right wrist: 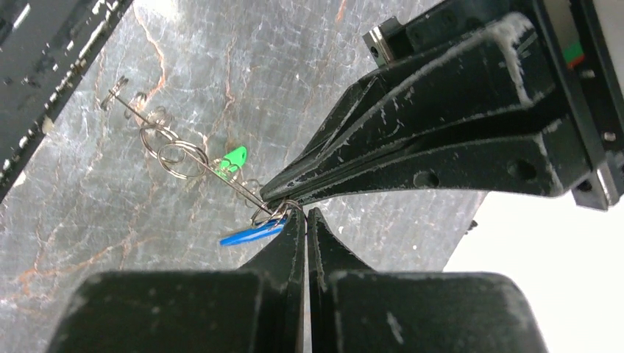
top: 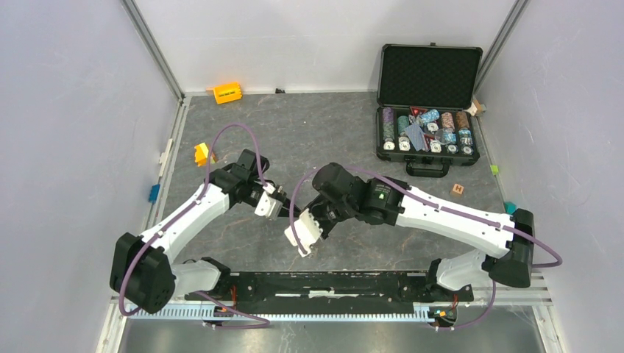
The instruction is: Put the keys on the keyring
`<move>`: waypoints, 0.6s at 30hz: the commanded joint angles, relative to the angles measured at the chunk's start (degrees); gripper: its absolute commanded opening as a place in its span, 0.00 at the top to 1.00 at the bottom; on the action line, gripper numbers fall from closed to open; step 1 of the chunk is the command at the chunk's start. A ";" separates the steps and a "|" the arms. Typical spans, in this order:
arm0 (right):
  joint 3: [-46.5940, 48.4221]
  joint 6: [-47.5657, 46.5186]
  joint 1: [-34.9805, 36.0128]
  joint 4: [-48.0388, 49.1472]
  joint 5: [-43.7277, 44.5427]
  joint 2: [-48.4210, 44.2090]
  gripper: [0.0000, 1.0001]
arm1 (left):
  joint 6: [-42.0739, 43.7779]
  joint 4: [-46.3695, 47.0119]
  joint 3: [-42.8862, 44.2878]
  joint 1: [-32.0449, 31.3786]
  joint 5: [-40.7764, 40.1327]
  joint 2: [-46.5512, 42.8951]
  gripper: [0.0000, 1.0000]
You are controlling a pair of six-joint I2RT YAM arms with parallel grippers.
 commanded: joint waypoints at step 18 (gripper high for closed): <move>-9.32 12.40 -11.88 16.50 -17.46 -2.37 0.96 | -0.28 -2.03 -0.69 0.19 12.64 -1.57 0.98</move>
